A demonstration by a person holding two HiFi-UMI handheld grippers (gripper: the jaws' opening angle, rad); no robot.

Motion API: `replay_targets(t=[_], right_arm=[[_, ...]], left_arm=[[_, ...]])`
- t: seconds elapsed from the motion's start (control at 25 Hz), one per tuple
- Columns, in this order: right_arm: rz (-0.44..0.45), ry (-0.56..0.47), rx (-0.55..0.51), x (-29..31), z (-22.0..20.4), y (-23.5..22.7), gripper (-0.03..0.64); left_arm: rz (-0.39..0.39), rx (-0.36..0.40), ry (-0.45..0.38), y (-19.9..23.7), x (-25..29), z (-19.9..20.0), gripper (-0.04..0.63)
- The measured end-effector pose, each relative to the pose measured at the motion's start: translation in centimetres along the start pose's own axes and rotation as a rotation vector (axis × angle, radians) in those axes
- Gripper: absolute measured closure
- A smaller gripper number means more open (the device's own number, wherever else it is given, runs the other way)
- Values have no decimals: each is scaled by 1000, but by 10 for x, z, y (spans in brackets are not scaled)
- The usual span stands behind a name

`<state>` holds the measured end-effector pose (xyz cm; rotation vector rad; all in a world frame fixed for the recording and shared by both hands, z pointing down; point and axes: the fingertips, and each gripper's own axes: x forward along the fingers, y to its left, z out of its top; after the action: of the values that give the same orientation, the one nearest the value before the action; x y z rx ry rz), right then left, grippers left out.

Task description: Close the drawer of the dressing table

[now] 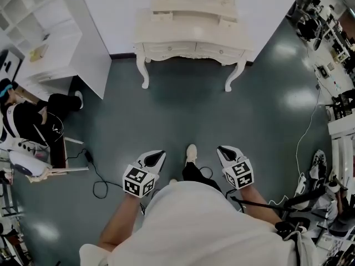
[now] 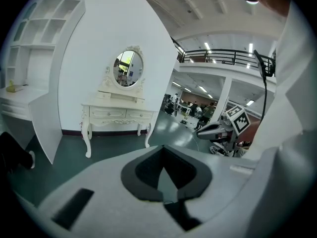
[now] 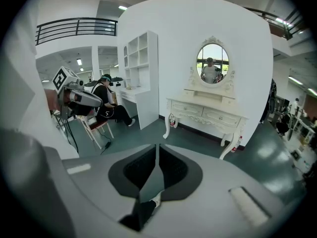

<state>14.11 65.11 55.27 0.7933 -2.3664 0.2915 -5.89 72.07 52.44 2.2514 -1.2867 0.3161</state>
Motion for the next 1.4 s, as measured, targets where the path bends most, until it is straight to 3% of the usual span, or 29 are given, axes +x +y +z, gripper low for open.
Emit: replay_targets(t=[0.08, 0.2, 0.56, 0.88, 1.16, 1.4], right_arm=[[0, -27, 4, 19, 13, -25, 576], [2, -44, 18, 50, 41, -77, 615], [31, -65, 54, 112, 90, -211, 617], [50, -29, 83, 169, 117, -275, 617], [-21, -4, 115, 242, 169, -334, 617], [-98, -14, 163, 306, 247, -387, 617]], left_arm=[[21, 9, 8, 14, 19, 13, 594], [44, 9, 15, 38, 61, 50, 594], [80, 65, 5, 77, 179, 164, 594], [107, 47, 22, 131, 236, 216, 594], [17, 28, -2, 221, 302, 272, 594], [-89, 113, 22, 295, 349, 348, 594]])
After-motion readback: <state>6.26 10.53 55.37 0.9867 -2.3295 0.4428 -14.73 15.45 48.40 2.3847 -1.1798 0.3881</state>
